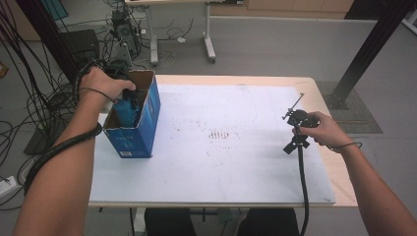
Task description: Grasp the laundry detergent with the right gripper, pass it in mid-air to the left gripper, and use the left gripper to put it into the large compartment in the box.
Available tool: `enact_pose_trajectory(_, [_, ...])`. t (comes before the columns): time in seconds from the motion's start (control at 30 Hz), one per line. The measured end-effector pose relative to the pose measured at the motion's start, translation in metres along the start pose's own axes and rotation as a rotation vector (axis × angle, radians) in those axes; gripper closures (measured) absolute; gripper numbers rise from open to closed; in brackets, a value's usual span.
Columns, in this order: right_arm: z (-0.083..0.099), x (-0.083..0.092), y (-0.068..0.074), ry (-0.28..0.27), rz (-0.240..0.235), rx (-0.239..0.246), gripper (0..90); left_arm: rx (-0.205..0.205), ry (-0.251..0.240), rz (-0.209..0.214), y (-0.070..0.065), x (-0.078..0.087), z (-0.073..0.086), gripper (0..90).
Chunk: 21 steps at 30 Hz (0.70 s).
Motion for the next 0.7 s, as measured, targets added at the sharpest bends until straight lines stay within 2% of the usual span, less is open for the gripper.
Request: enact_pose_trajectory(0.7, [0.0,0.0,0.001,0.004,-0.002,-0.008,7.8,-0.01,0.018,0.003,-0.003,-0.03,0.005,37.8])
Point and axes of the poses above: each handheld gripper's, and its own axes: x roughly backward along the jaws, z roughly out of its underside, y roughly to its left, the point moved 4 cm from there along -x, roughly forward along the jaws, and after that the axes turned 5 degrees about -z, right-handed, at the moved point
